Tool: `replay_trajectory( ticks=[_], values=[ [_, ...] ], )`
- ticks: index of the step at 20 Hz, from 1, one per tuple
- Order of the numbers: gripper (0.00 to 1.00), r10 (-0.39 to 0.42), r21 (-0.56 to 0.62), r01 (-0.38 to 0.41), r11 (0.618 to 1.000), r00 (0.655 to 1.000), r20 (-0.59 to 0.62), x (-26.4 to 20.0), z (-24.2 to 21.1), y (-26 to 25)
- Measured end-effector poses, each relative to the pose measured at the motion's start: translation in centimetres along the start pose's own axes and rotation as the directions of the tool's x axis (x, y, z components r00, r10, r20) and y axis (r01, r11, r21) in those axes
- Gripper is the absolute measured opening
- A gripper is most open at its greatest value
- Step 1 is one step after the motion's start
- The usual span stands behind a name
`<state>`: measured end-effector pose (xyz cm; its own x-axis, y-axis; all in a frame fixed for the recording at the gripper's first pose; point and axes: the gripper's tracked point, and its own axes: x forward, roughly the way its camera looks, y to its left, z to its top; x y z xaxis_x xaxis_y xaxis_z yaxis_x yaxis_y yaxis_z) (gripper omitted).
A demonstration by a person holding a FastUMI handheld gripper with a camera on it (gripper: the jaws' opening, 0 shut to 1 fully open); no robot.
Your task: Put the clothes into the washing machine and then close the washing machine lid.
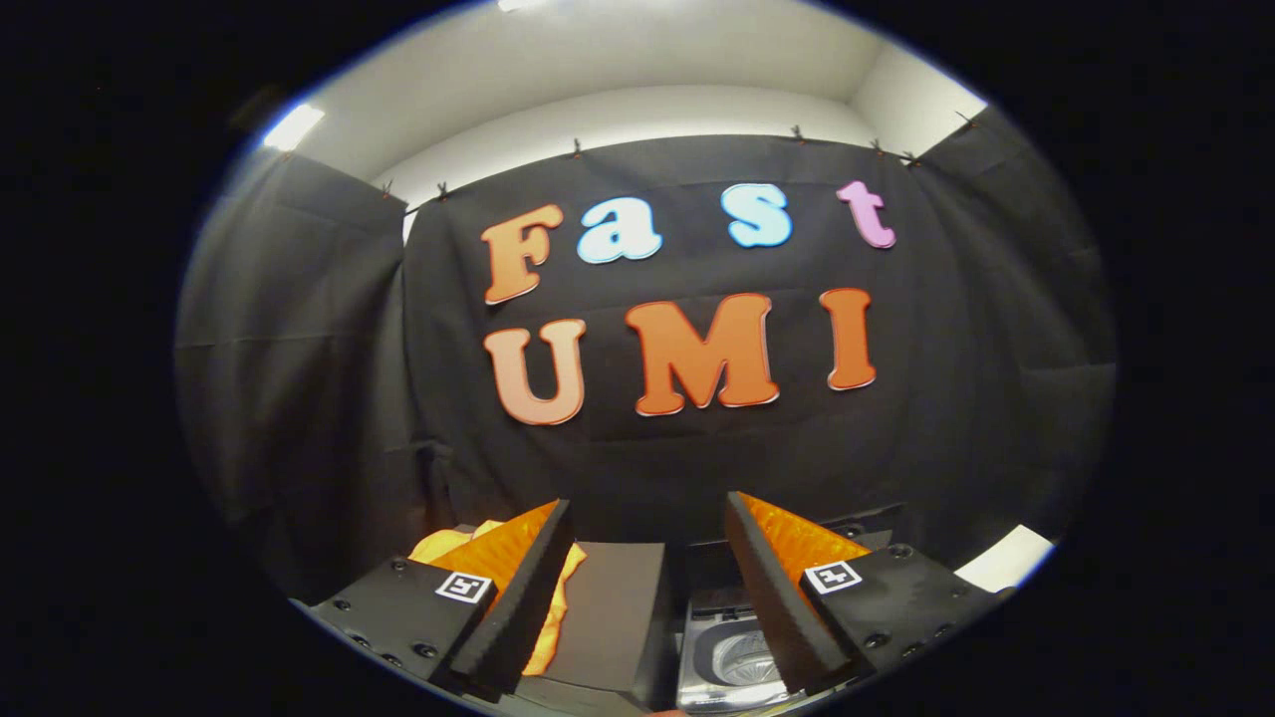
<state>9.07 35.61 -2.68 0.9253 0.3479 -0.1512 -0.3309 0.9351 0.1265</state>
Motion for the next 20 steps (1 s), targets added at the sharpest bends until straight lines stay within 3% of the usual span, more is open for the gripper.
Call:
replay_trajectory(
  ticks=[3, 9, 20],
  values=[
    [0.98, 0.099, -0.001, -0.099, 0.995, 0.994, -0.051, 4.1, -2.1, 6.6],
    [0.99, 0.178, -0.029, -0.186, 0.982, 0.969, -0.170, 9.9, -8.1, 14.9],
    [0.99, 0.118, -0.046, -0.143, 0.989, 0.927, -0.355, 14.9, -17.4, 18.1]
  ],
)
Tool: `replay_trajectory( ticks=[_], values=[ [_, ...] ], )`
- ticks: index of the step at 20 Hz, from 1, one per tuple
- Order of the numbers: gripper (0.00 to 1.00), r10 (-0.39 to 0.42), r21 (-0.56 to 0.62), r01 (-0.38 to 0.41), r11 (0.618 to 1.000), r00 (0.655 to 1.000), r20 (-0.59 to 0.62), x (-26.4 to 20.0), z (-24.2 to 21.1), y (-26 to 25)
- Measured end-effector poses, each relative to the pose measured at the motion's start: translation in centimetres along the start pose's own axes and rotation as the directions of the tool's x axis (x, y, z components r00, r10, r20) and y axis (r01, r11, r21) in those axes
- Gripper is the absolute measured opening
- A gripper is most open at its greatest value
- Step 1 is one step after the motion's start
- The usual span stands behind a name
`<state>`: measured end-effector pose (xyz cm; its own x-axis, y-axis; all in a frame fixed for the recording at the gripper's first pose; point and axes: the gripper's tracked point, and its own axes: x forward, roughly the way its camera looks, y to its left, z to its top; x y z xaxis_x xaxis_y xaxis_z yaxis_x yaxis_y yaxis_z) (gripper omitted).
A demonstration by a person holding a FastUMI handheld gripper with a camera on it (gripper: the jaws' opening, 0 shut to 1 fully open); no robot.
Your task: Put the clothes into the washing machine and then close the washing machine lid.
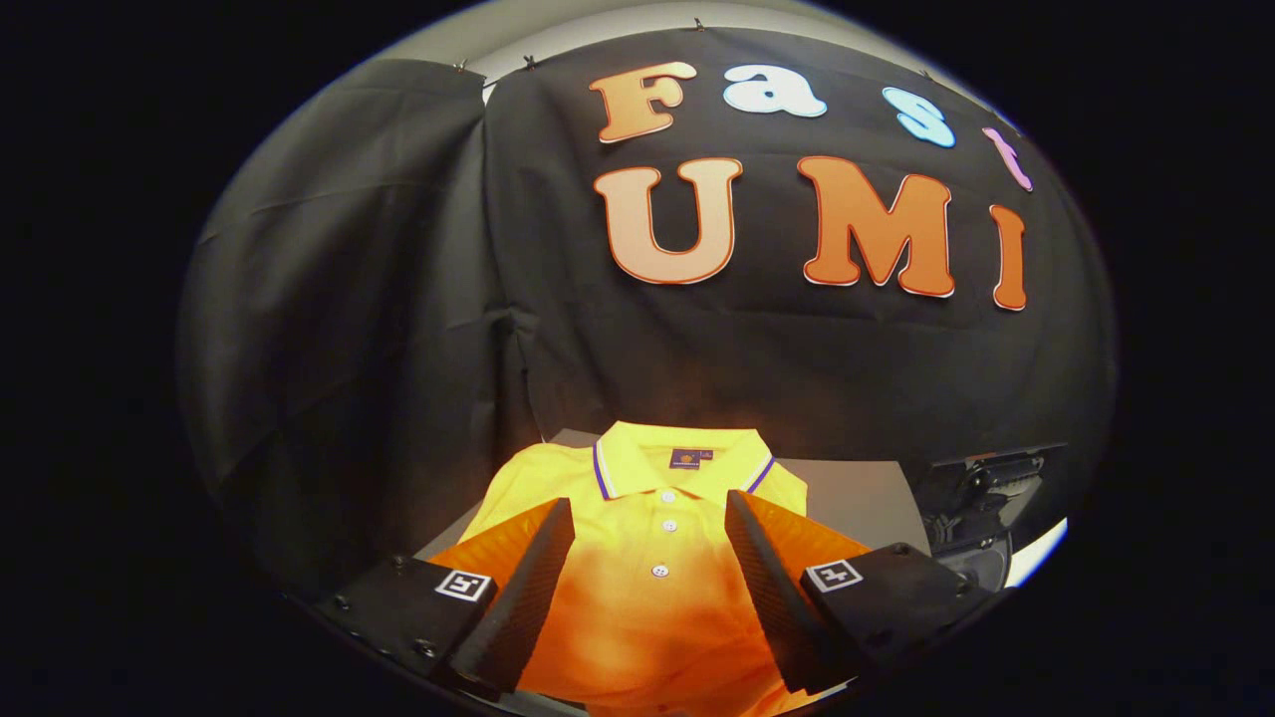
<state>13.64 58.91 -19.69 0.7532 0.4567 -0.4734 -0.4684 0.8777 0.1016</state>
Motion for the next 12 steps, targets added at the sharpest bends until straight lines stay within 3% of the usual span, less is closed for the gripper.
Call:
replay_trajectory(
  ticks=[5, 12],
  values=[
    [0.99, -0.084, -0.001, 0.085, 0.996, 0.988, -0.131, 2.3, -4.8, -1.7],
    [0.96, -0.028, -0.017, 0.026, 1.000, 0.987, -0.157, 3.0, -5.7, -1.0]
  ],
)
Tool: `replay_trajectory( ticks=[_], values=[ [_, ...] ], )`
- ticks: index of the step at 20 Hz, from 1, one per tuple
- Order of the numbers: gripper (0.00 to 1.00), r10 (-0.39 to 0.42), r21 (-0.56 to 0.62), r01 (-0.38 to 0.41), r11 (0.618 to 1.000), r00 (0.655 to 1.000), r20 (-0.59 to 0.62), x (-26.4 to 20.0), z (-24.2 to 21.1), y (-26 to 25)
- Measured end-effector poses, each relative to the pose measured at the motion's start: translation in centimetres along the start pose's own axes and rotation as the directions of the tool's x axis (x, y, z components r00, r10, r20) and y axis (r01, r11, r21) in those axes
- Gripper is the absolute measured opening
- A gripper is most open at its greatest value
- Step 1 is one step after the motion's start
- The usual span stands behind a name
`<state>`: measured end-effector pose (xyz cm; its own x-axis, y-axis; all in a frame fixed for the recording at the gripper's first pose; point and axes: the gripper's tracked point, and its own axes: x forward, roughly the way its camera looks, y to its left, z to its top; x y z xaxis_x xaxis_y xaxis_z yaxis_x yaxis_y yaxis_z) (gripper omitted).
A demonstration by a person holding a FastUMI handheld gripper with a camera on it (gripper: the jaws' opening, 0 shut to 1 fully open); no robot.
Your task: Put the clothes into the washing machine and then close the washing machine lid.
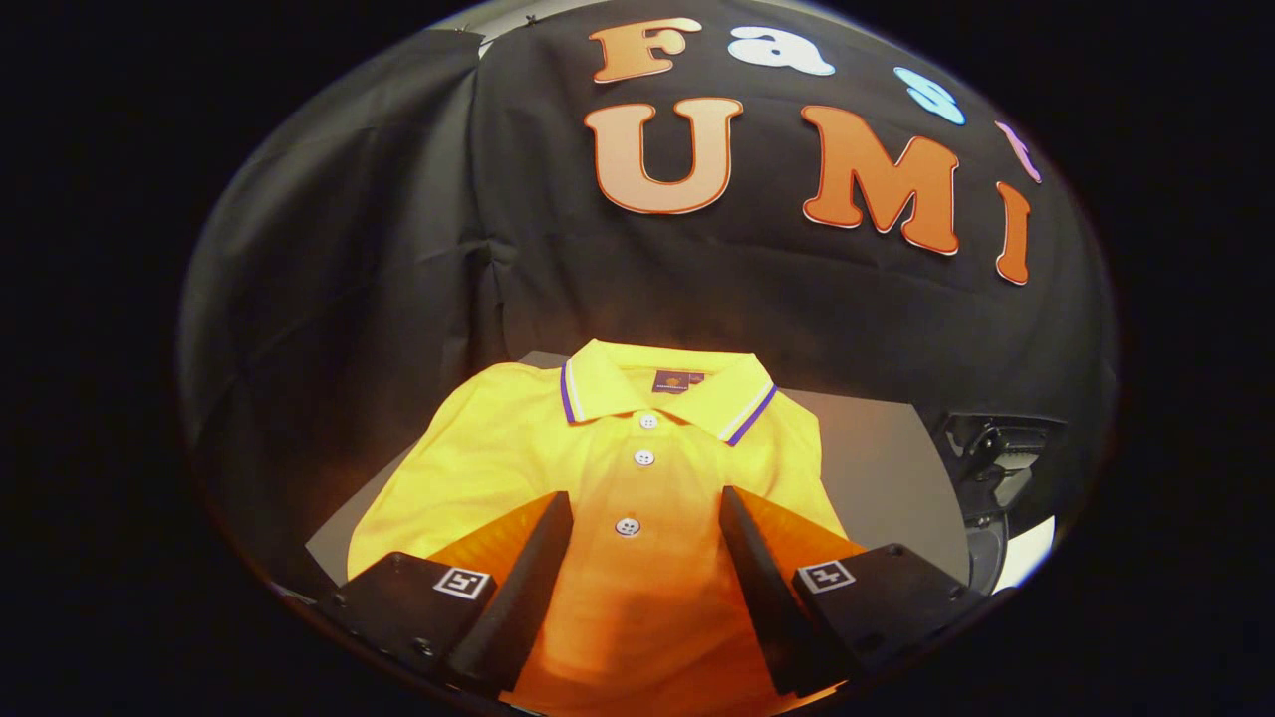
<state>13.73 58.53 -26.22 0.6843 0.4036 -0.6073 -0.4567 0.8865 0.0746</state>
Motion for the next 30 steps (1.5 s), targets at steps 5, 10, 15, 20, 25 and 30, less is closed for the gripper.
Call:
replay_trajectory(
  ticks=[5, 10, 15, 20, 25, 30],
  values=[
    [0.59, 0.072, -0.050, -0.074, 0.996, 0.997, -0.033, 0.1, -0.3, 0.7],
    [0.20, 0.156, -0.001, -0.156, 0.988, 0.988, 0.012, -1.2, 0.1, 0.8],
    [0.13, 0.201, 0.102, -0.214, 0.971, 0.972, 0.125, -2.1, 1.7, 0.6],
    [0.13, 0.256, 0.021, -0.273, 0.962, 0.922, 0.292, -6.2, 5.4, 1.8],
    [0.13, 0.277, 0.013, -0.301, 0.954, 0.894, 0.352, -9.4, 7.7, 1.7],
    [0.13, 0.255, 0.030, -0.291, 0.956, 0.880, 0.401, -13.2, 8.8, -1.8]
  ],
)
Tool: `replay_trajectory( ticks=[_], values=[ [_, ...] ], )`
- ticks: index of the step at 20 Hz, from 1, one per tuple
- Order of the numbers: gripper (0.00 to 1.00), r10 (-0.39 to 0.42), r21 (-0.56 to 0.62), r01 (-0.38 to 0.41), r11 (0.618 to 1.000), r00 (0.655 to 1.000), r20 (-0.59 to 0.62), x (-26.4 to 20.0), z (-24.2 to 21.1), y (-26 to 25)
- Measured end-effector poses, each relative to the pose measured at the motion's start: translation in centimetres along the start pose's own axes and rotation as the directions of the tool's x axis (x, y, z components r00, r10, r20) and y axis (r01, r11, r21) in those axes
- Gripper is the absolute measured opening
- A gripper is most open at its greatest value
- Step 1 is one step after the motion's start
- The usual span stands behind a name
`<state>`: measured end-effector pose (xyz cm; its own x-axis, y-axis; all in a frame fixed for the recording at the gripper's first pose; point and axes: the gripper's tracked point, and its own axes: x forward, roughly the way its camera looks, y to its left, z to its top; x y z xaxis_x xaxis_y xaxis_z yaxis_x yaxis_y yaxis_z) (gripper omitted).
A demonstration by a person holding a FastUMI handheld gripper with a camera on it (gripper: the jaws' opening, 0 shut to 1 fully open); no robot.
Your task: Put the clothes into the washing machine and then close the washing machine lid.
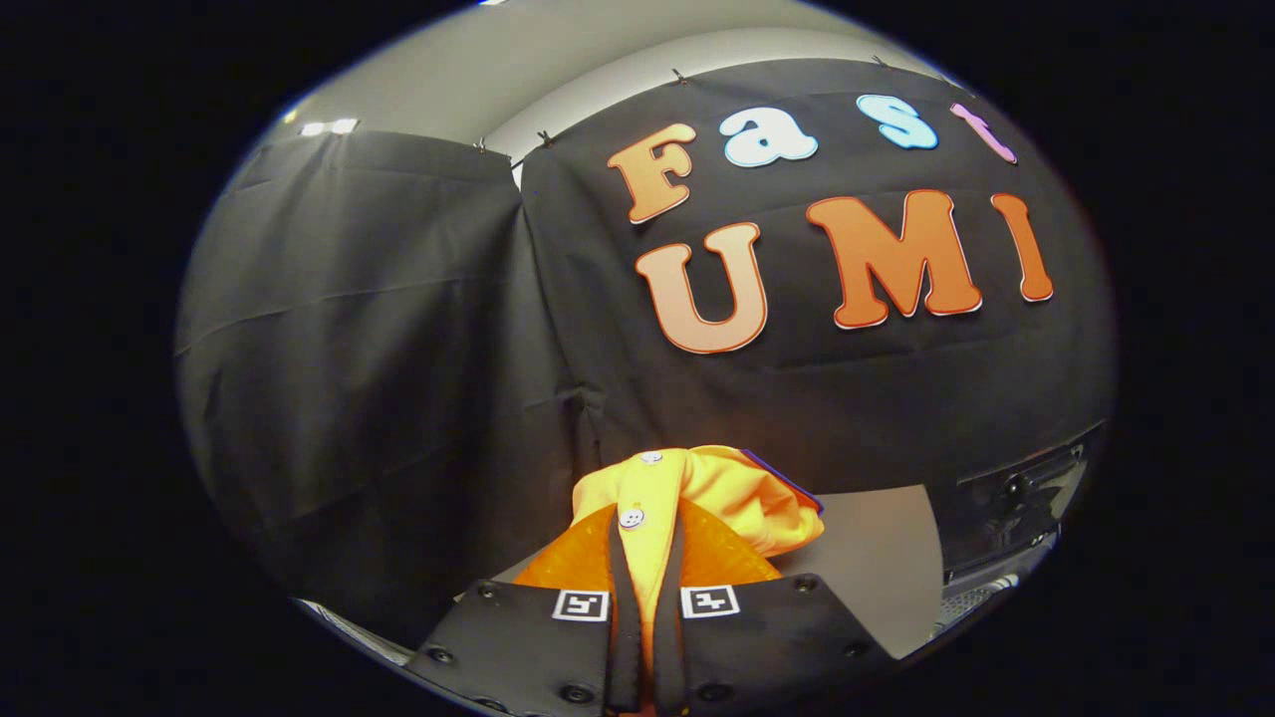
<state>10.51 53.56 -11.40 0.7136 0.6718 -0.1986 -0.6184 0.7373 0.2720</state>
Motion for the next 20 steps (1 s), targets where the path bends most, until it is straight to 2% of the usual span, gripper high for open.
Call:
replay_trajectory(
  ticks=[9, 15, 20],
  values=[
    [0.13, -0.096, -0.001, 0.097, 0.995, 0.991, 0.090, -8.0, 5.0, -11.5],
    [0.13, -0.189, -0.007, 0.192, 0.981, 0.975, 0.119, -12.2, 5.6, -20.7],
    [0.13, -0.258, -0.006, 0.260, 0.965, 0.961, 0.102, -14.7, 3.9, -27.5]
  ],
)
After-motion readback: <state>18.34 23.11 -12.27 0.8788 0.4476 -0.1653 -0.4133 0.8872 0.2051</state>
